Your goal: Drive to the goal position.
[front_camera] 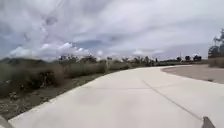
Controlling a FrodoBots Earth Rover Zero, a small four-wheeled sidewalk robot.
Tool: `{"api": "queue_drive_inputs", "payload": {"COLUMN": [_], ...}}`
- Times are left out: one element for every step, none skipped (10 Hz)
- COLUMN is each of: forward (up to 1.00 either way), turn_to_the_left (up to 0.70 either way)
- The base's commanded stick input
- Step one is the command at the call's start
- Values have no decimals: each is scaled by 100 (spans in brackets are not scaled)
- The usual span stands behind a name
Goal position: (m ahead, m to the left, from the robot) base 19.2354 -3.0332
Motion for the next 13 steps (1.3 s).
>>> {"api": "queue_drive_inputs", "payload": {"forward": [85,85,85,85,85,85,85,85,85,85,85,85,85], "turn_to_the_left": [0,0,0,0,0,-18,-34,-34,-34,-34,-22,0,0]}}
